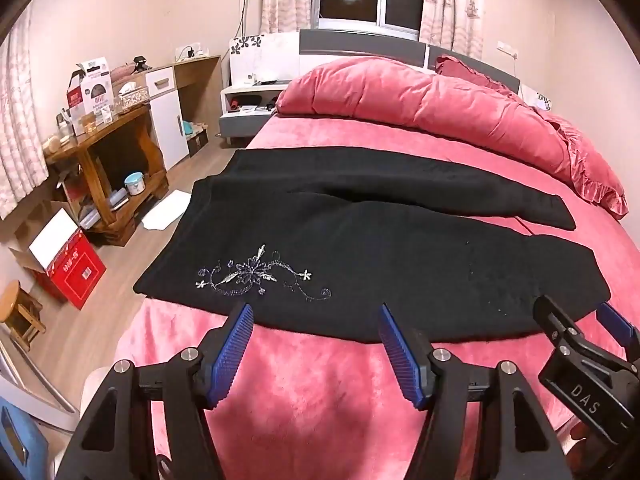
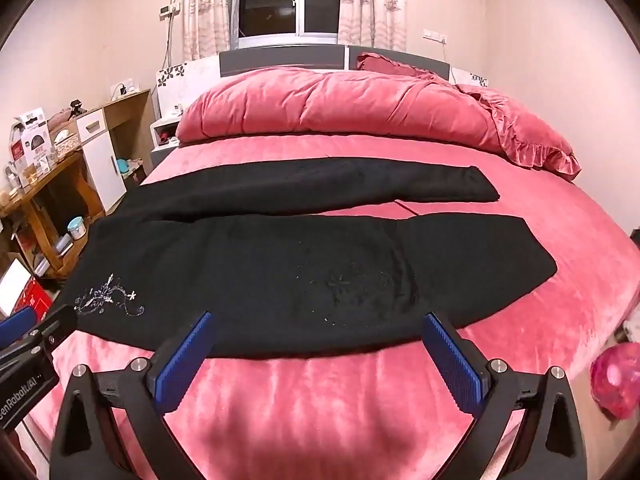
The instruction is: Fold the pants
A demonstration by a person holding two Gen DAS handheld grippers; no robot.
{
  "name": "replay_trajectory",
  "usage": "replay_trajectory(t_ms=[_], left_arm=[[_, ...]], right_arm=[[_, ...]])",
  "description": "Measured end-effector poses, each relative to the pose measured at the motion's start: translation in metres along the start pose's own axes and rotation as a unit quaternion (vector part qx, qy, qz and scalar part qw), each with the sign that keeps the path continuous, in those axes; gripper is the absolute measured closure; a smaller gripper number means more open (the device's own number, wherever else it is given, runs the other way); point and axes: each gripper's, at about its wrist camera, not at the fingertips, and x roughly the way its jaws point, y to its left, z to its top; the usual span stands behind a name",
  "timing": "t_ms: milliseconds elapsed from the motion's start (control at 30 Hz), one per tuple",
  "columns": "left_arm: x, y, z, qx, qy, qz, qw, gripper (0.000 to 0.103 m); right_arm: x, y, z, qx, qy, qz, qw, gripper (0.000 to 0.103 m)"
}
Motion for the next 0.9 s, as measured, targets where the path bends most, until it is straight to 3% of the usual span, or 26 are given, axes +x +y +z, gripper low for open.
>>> replay_trajectory(t_ms=[900], left_arm=[[0.007,-0.001,-0.004,0.003,0.011,0.001,0.9999,0.037]], right_arm=[[0.011,-0.002,-0.003,0.000,0.012,0.005,1.000,0.000]])
